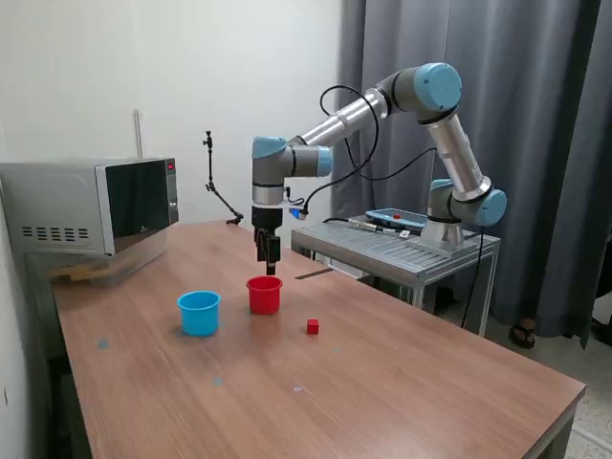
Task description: Place red objects in the red bin, and blue objects in the blue bin.
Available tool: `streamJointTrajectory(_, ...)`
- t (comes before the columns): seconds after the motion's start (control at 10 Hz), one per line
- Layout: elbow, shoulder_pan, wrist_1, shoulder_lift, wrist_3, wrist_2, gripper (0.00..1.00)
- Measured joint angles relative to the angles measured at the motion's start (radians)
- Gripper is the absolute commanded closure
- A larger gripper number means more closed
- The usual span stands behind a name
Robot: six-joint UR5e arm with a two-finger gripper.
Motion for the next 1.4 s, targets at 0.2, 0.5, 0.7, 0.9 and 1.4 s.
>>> streamJointTrajectory(0.2,-0.007,0.047,-0.002,-0.003,0.084,0.0,0.0)
streamJointTrajectory(0.5,-0.004,0.135,-0.002,-0.016,0.3,0.0,0.0)
streamJointTrajectory(0.7,0.005,0.186,-0.002,-0.031,0.425,-0.002,0.0)
streamJointTrajectory(0.9,0.017,0.227,-0.002,-0.039,0.486,-0.001,0.0)
streamJointTrajectory(1.4,0.119,0.258,-0.027,-0.043,0.534,0.001,0.0)
